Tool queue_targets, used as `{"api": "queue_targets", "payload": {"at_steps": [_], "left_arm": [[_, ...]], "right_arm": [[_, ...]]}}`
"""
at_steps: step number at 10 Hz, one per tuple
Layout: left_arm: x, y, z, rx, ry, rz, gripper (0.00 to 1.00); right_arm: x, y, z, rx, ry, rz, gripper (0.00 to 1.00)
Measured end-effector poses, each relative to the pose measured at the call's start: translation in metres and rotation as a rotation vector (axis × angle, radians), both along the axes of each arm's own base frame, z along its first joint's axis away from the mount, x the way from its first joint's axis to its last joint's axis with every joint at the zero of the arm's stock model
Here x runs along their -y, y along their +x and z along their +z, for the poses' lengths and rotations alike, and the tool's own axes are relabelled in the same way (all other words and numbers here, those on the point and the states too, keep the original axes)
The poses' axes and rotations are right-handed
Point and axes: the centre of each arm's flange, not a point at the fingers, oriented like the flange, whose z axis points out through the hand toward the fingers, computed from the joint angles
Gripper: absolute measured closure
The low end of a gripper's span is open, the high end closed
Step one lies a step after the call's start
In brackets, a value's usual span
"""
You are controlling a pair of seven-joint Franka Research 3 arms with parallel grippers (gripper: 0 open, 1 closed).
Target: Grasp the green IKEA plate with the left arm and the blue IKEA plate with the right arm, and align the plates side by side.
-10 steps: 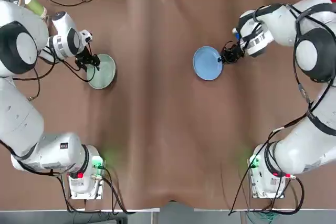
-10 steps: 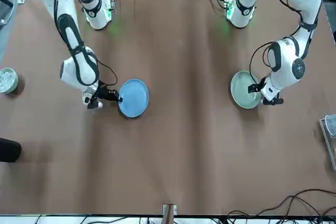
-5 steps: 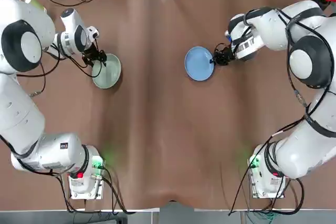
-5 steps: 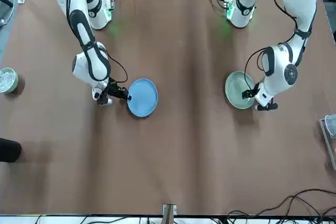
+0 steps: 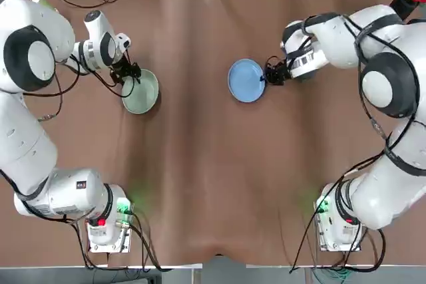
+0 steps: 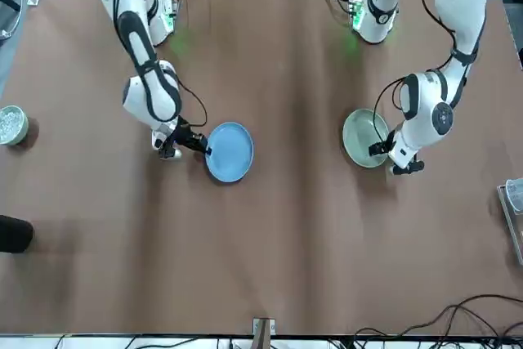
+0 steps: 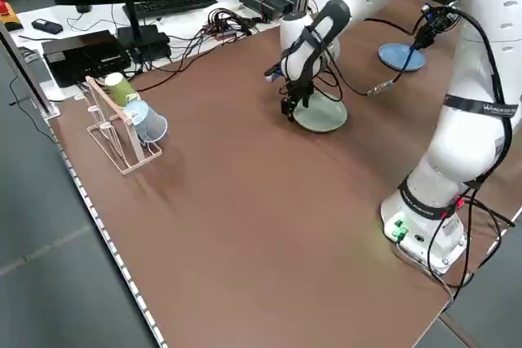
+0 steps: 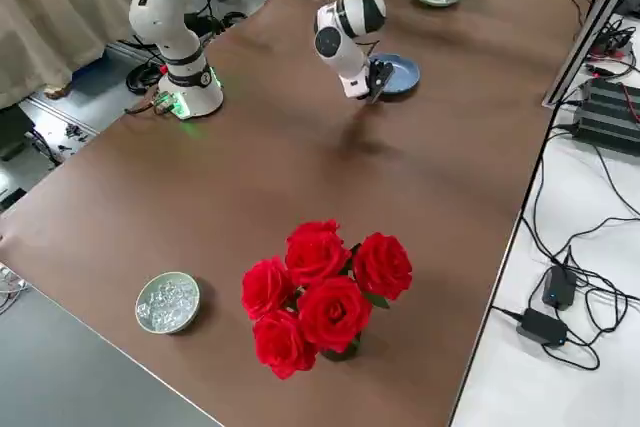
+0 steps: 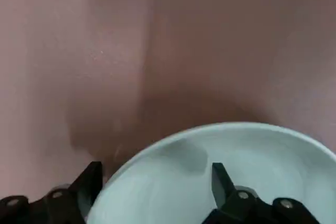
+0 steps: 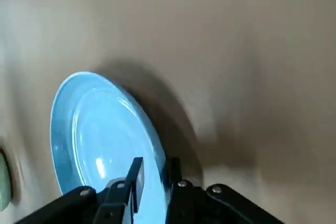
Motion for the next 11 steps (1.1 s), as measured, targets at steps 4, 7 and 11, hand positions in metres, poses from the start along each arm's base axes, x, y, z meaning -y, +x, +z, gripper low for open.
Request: {"api": "queue_targets", "payload": {"at_steps": [4,7,11], "left_arm": [[0.002,-0.013,-0.007,-0.1,0.002,0.043,0.03],[0.009,-0.015,-0.007,-0.122,0.001,0.052,0.03],[0.027,-0.013,-0.004,-0.119,0.0,0.067,0.03]], "right_arm": [[-0.01,0.0,-0.003,-0.013,0.017,-0.029,0.73],[-0.028,-0.005,-0.003,-0.02,0.031,-0.03,0.73],[-0.066,-0.014,0.004,-0.044,0.051,-0.071,0.73]]}}
